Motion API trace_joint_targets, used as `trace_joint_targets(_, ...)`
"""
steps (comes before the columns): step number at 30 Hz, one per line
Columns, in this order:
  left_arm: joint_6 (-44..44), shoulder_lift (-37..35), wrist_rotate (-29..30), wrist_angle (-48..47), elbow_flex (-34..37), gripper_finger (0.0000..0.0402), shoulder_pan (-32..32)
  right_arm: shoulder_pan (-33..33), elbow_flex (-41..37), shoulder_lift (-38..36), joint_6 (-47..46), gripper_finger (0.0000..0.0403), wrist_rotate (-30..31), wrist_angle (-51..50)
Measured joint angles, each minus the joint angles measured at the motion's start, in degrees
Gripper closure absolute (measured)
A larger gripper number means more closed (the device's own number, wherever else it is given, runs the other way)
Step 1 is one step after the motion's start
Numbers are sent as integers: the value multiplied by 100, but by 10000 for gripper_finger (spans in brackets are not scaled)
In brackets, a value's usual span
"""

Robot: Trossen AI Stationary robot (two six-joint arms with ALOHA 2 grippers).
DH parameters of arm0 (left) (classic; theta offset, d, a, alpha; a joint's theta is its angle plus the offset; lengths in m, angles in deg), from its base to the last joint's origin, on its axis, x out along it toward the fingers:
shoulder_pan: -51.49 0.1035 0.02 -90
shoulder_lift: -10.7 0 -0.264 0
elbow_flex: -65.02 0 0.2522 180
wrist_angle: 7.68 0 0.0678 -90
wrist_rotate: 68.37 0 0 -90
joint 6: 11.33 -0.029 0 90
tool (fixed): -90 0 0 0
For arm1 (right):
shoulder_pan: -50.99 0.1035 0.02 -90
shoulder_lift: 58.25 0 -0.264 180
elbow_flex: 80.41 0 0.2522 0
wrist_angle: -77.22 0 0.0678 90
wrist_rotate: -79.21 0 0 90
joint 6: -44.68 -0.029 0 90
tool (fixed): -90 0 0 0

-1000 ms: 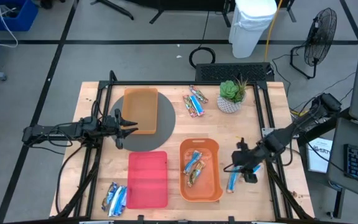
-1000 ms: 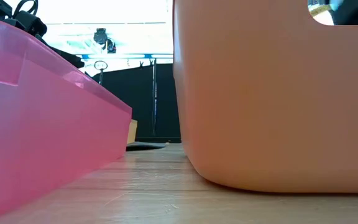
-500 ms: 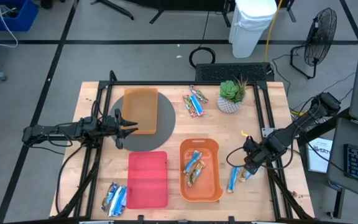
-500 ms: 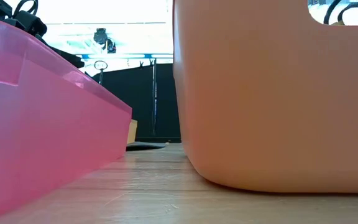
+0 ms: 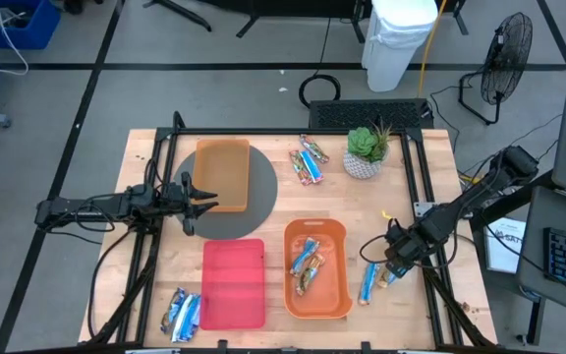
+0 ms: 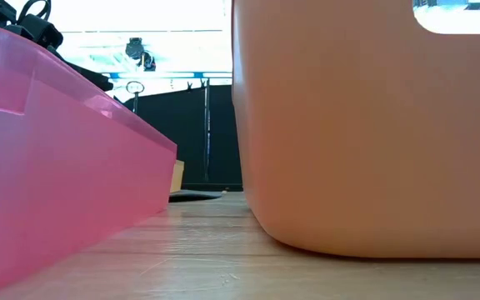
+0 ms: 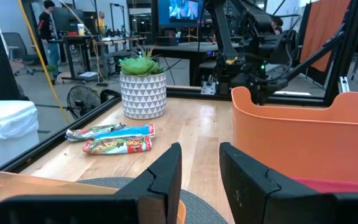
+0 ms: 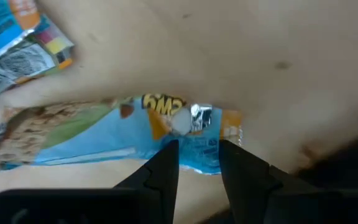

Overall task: Pick and place Granola Bars by type
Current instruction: Put the yellow granola bar into the orange bin

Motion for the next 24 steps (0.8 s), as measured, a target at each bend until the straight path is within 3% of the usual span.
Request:
trace_joint_targets(9, 0, -2, 0, 0, 0, 289, 0, -1, -226, -101, 267, 298, 26, 646)
trace_joint_targets(15, 0, 0, 0, 2, 0, 289, 0, -7, -250, -421, 645, 298, 1010, 1185)
trace_joint_targets(24, 0, -1, 0, 0, 0, 289, 0, -47, -248, -696, 1175, 298, 1565, 1732)
